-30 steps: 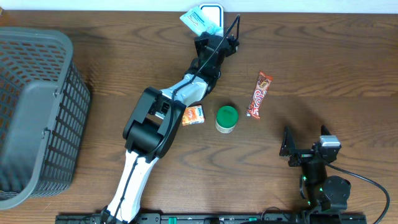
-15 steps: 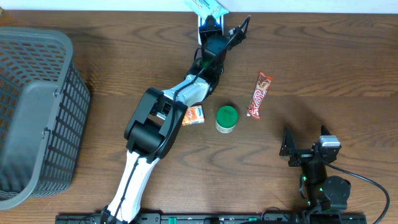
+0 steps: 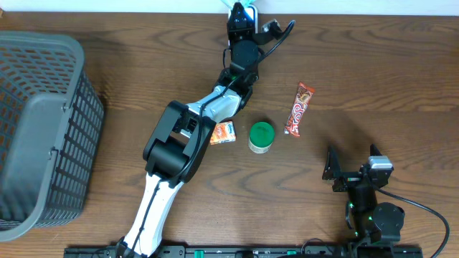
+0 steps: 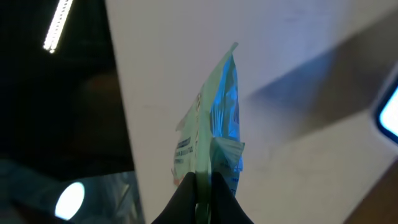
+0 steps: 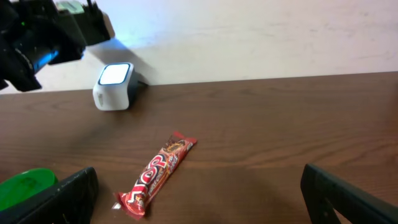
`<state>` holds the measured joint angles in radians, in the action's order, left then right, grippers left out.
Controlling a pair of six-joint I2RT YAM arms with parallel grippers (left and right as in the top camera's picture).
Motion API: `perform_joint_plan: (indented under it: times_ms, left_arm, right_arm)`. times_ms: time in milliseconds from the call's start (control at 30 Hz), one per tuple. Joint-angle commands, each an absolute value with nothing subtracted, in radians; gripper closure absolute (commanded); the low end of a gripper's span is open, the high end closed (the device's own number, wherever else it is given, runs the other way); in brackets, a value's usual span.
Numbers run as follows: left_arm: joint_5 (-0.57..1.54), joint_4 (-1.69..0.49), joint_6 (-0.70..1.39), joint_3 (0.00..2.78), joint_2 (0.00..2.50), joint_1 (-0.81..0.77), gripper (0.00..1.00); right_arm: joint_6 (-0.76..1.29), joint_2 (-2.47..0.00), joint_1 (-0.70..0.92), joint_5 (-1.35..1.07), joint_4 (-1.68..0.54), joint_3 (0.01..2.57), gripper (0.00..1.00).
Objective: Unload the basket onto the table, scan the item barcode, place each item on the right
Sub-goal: 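Hold and rotate the pack in front of the scanner with left gripper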
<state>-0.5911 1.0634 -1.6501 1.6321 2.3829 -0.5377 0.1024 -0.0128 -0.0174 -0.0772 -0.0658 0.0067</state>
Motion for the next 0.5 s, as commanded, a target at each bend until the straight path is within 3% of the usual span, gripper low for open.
perform_joint_plan:
  times_ms: [0, 467]
  left_arm:
    - [-0.614, 1.09, -1.664, 1.652, 2.377, -0.533, 0.93]
    - [-0.613, 0.847, -1.599, 1.652, 2.413, -0.516, 0.93]
  right_arm:
    - [0.115, -0.011, -0.013, -0.076, -0.069, 0.006, 0.01]
    - [0.115, -0.011, -0.013, -0.076, -0.069, 0.006, 0.01]
